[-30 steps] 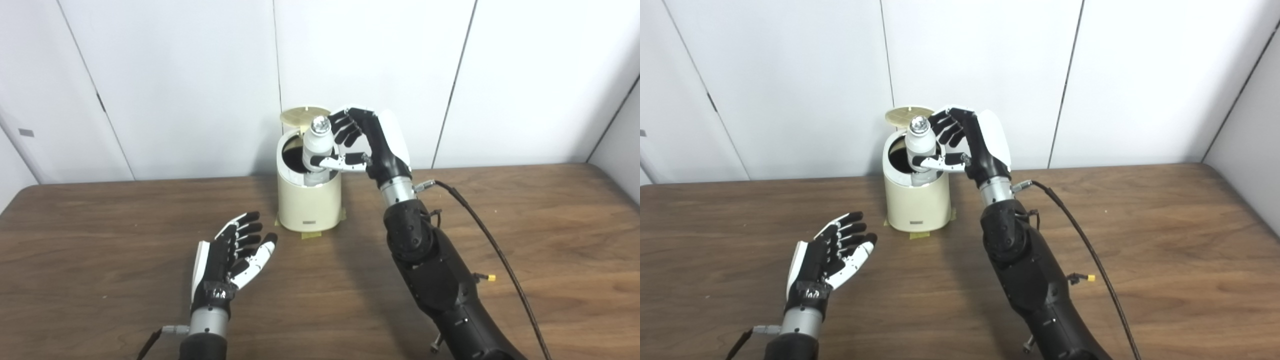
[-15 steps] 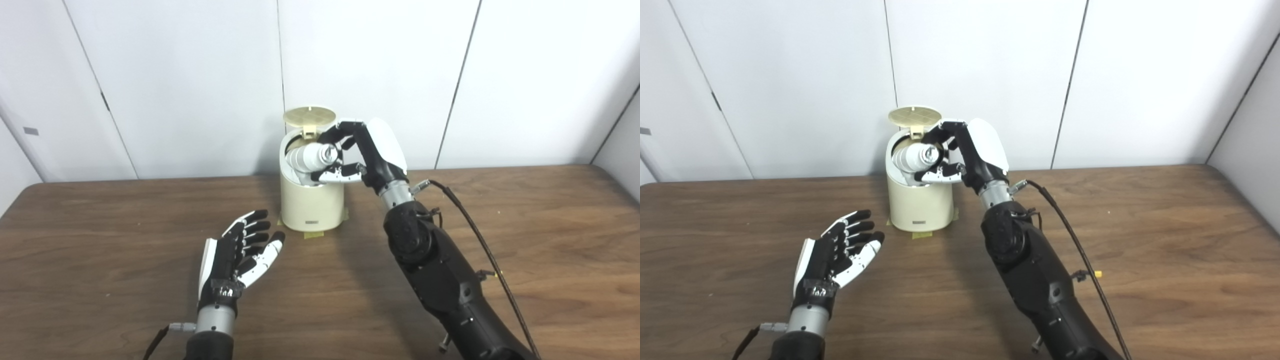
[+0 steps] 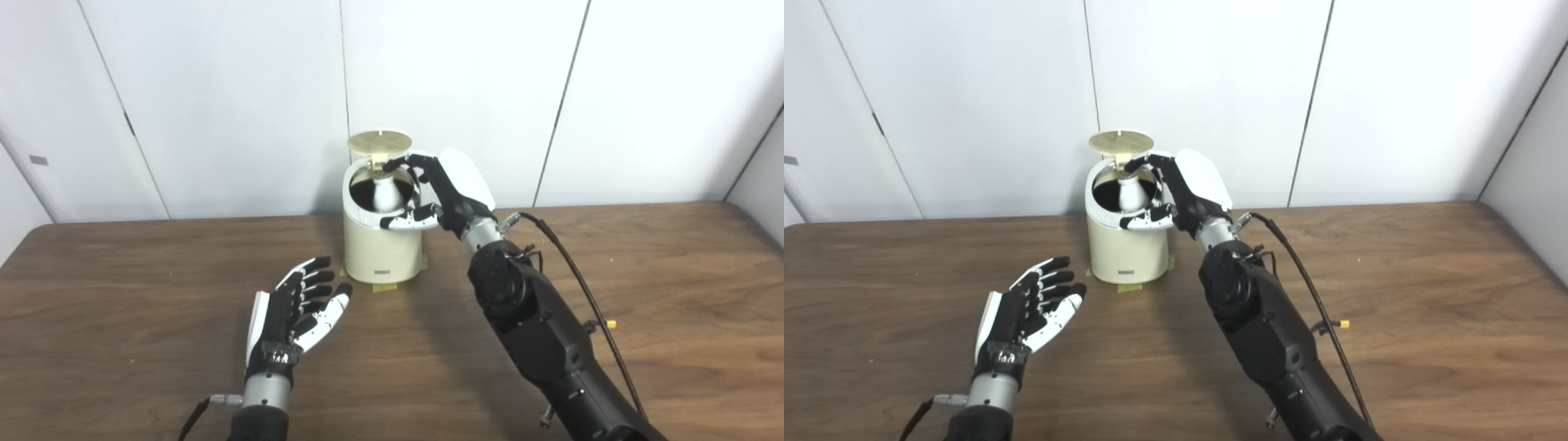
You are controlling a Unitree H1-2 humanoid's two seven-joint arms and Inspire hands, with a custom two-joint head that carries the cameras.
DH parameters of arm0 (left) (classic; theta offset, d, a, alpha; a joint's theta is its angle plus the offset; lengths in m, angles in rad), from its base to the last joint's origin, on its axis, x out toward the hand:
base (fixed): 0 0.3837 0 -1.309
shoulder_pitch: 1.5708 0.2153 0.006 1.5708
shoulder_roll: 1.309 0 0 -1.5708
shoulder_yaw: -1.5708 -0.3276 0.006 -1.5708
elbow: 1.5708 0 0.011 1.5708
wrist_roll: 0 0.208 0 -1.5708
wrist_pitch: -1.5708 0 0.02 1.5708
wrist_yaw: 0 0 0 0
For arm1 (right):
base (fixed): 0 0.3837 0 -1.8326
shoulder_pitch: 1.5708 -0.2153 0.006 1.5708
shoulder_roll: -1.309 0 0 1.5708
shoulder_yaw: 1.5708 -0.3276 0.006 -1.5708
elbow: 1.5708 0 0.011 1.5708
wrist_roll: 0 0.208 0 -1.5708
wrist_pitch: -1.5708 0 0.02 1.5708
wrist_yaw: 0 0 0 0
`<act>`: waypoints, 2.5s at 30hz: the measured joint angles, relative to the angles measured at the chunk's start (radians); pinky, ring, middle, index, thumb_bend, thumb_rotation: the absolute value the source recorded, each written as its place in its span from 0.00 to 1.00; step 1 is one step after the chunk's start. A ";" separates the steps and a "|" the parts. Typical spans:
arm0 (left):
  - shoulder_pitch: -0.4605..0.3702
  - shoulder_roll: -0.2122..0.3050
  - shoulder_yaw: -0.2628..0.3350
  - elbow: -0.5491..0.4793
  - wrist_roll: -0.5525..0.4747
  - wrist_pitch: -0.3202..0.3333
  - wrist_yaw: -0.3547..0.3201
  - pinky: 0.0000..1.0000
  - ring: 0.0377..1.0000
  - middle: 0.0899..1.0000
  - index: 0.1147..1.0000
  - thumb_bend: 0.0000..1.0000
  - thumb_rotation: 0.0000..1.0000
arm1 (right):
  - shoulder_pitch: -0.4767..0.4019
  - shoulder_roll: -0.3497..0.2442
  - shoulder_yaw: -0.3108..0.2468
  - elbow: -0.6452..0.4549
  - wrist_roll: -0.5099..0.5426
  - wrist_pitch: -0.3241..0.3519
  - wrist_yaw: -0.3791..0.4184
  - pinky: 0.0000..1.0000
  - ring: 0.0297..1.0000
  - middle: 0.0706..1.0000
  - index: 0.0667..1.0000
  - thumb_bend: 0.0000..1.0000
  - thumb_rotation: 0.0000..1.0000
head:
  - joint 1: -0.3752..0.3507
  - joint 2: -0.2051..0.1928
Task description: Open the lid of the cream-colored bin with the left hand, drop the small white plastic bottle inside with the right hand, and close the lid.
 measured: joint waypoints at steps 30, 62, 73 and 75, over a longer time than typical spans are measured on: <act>0.000 0.017 0.006 0.000 -0.015 0.000 -0.012 0.72 0.75 0.76 0.80 0.52 0.29 | 0.188 -0.072 -0.122 -0.336 0.058 0.018 0.029 0.57 0.68 0.69 0.62 0.80 0.09 | -0.023 -0.003; -0.254 0.214 0.178 0.115 -0.307 0.006 -0.149 0.93 0.93 0.93 0.92 0.51 0.84 | 0.628 0.074 -0.340 -0.513 0.590 0.093 0.114 0.81 0.89 0.90 0.90 0.54 0.90 | 0.066 -0.037; -0.525 0.250 0.177 0.298 -0.326 0.014 -0.161 0.90 0.90 0.89 0.89 0.47 0.86 | 0.678 0.056 -0.332 -0.450 0.619 -0.050 0.114 0.86 0.91 0.90 0.90 0.66 1.00 | 0.083 -0.060; -0.571 0.253 0.157 0.333 -0.323 0.008 -0.169 0.89 0.90 0.89 0.89 0.46 0.85 | 0.678 0.055 -0.329 -0.440 0.622 -0.071 0.114 0.86 0.91 0.90 0.89 0.66 1.00 | 0.084 -0.061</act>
